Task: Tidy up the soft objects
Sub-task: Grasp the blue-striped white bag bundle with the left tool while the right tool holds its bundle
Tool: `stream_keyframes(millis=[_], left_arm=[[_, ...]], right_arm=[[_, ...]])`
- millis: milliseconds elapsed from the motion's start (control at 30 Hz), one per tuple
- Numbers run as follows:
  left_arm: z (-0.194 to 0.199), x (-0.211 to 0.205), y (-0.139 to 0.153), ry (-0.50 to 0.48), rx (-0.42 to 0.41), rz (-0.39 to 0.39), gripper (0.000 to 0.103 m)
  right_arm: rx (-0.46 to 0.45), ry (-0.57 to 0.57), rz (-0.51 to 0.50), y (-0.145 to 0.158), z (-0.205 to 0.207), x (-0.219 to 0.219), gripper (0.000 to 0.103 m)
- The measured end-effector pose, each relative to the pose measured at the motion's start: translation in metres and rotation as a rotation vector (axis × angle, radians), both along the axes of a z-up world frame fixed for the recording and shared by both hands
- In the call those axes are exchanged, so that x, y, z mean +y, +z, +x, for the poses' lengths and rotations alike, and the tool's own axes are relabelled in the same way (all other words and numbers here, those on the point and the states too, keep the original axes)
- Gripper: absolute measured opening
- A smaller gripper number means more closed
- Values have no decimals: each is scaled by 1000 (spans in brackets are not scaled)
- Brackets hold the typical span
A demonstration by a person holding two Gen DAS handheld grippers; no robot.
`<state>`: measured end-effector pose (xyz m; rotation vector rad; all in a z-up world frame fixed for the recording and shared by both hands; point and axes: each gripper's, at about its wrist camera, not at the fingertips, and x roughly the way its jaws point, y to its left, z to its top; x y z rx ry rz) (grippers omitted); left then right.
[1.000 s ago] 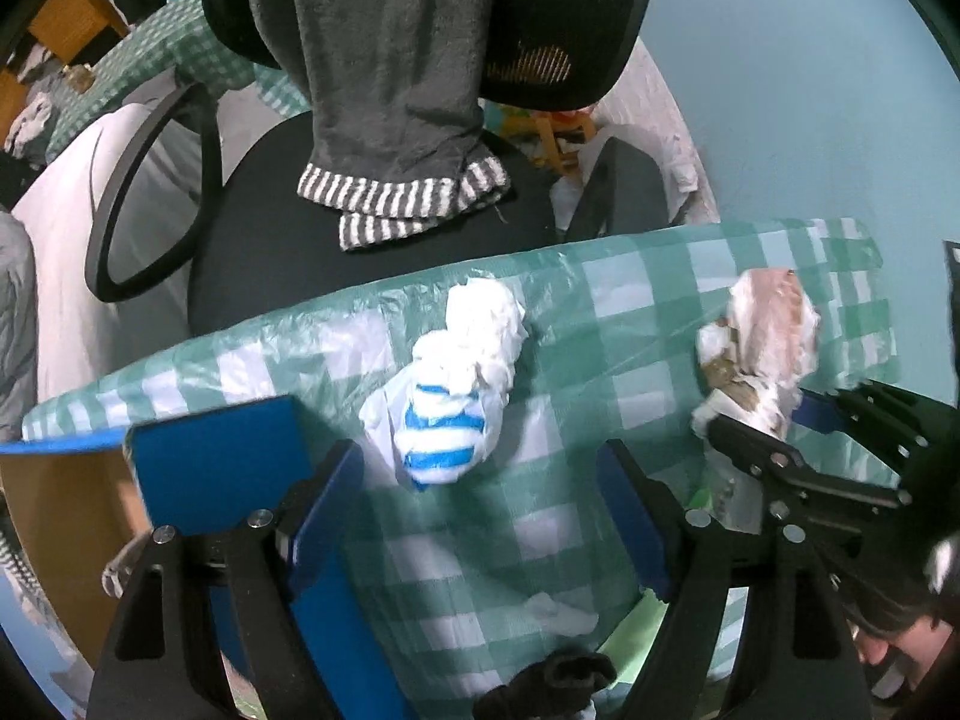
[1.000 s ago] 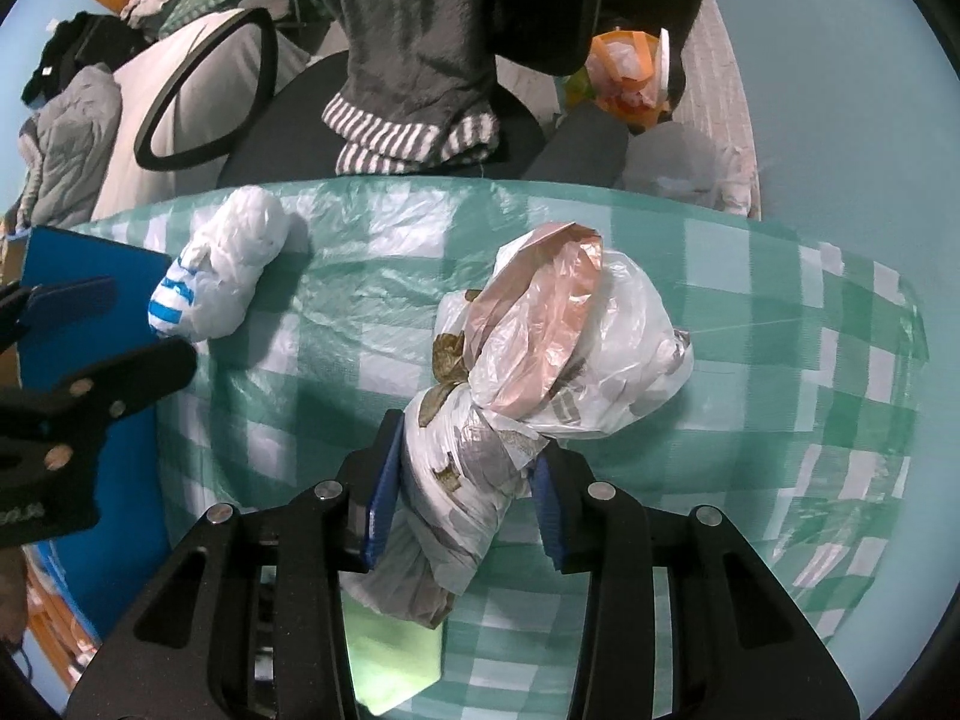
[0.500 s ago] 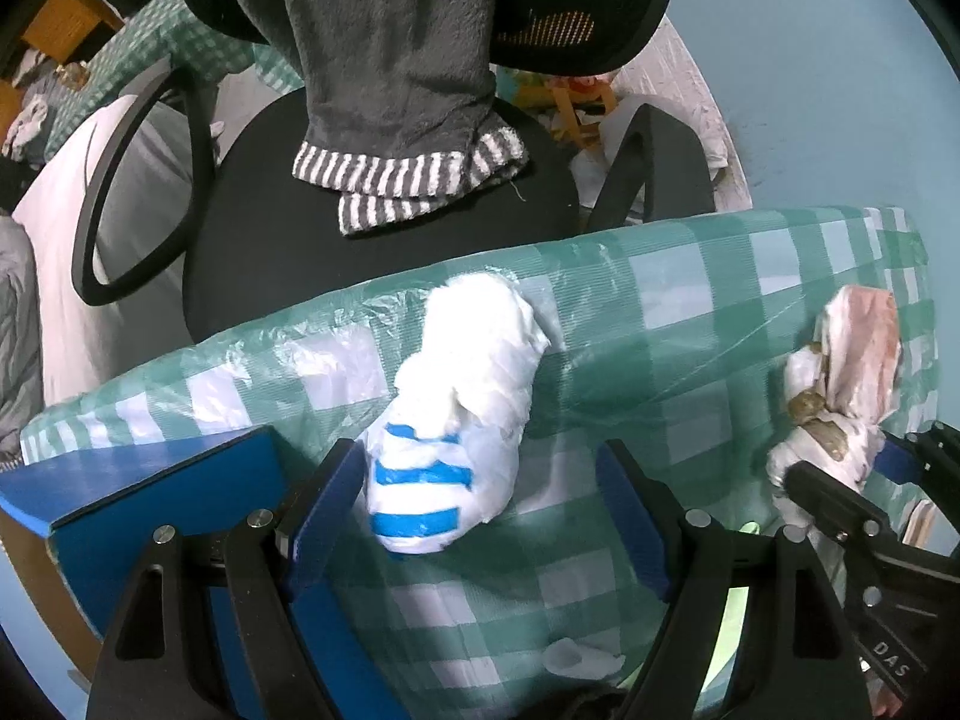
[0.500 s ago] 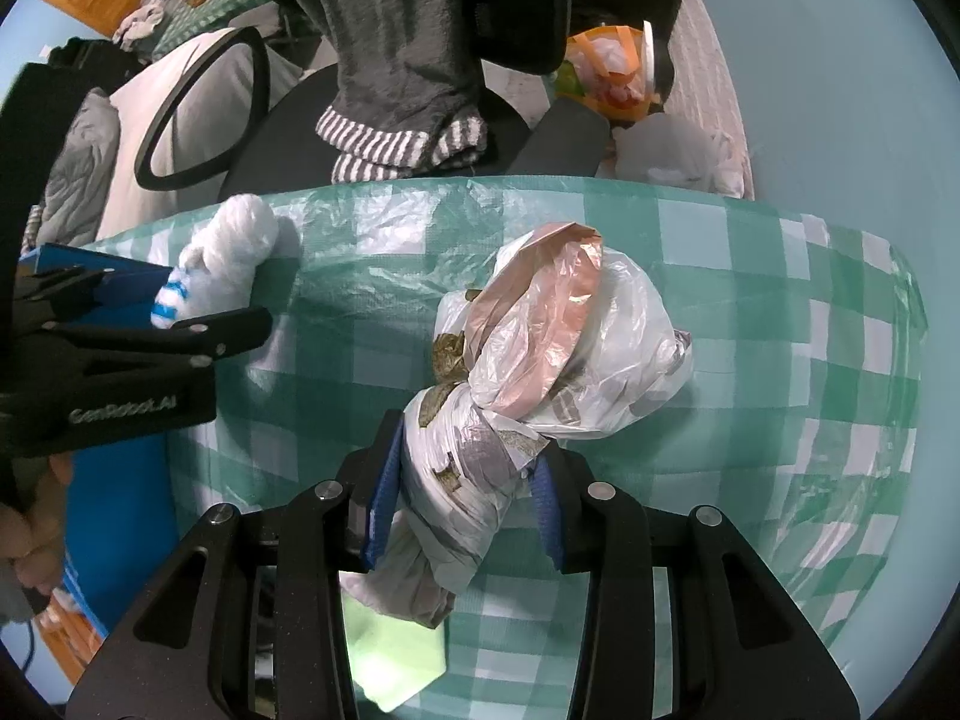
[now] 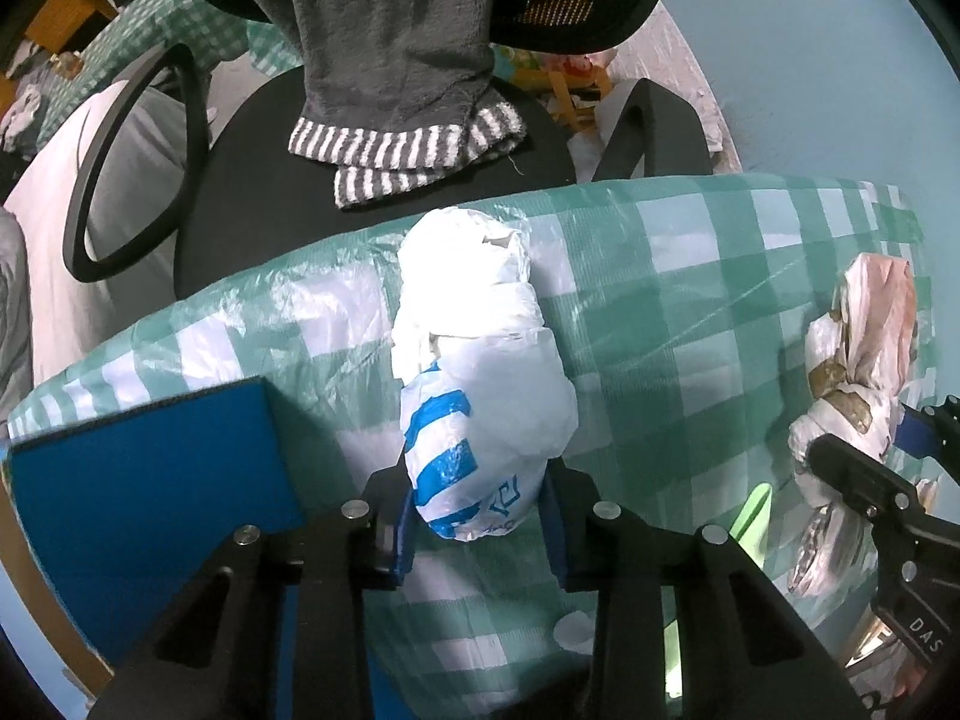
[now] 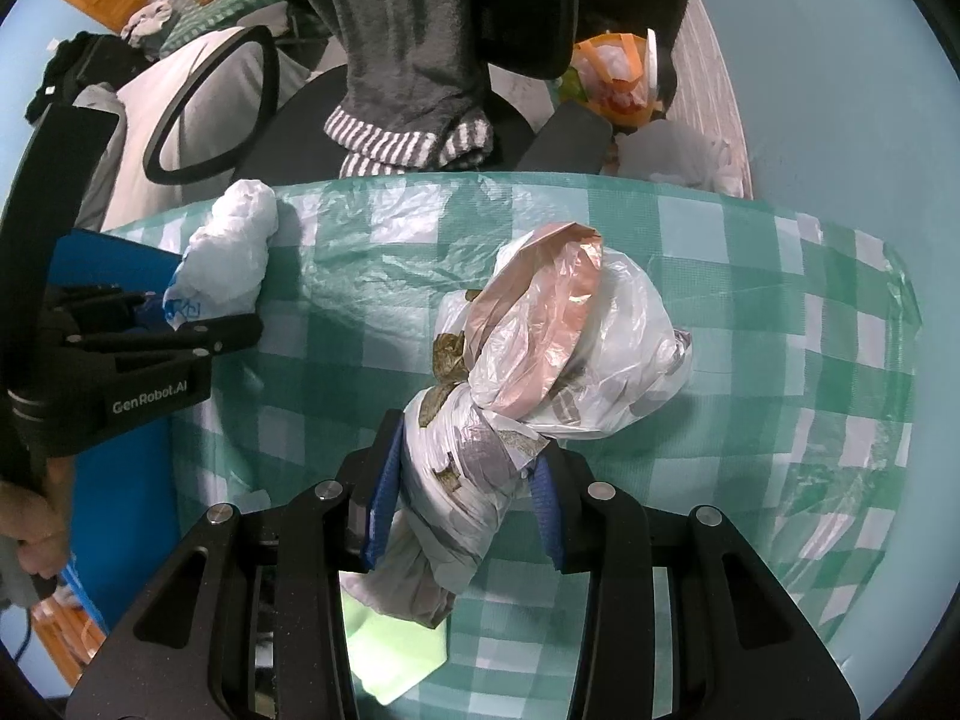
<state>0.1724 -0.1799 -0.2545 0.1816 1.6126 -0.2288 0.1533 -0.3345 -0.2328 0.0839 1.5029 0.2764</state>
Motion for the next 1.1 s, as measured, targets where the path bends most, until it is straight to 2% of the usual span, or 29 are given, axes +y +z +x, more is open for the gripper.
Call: stream_keyframes(millis=[567, 1100], left_arm=[[-46, 6, 46, 1, -77, -37, 33], [-84, 16, 94, 6, -152, -82, 33]], right_arm=[[-48, 51, 8, 24, -20, 3, 38], [-120, 111, 20, 68, -44, 19, 38]])
